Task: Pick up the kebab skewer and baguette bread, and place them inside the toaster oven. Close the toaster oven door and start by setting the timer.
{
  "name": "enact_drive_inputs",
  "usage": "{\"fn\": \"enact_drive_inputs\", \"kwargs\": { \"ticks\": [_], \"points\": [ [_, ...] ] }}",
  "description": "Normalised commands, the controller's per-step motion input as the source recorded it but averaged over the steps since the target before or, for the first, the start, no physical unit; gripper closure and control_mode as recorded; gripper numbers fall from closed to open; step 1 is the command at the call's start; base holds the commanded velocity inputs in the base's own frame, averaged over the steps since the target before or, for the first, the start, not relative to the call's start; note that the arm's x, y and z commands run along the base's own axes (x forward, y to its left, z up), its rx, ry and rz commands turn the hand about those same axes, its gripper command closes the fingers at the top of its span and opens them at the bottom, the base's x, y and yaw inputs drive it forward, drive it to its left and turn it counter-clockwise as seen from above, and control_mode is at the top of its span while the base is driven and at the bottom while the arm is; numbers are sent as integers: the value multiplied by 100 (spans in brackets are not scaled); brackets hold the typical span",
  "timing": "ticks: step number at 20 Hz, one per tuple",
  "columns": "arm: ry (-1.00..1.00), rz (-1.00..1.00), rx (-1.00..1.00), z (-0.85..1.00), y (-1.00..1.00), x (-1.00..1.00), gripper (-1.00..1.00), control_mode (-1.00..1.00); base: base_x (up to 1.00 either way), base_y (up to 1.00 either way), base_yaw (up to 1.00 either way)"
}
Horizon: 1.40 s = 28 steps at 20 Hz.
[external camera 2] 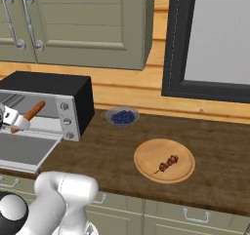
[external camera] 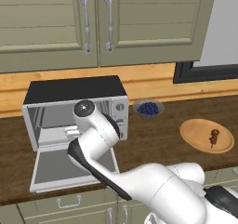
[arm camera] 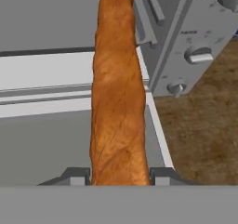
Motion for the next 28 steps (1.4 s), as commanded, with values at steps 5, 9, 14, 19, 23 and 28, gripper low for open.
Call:
{"fn": "enact_drive_inputs", "kwargs": {
  "ticks": [5,9,14,19,23,28],
  "points": [
    [-6,2,0,-12,0,32,100,-100,0,0,0],
    [-19,3,0,0,0,18,100,-100,0,0,0],
    [-11,1,0,0,0,22,100,-100,0,0,0],
    [-19,0,0,11,0,1,100,-100,0,0,0],
    [-8,0,0,32,0,4,100,-100,0,0,0],
    [1,0,0,35,0,38,100,-100,0,0,0]
  ]
}}
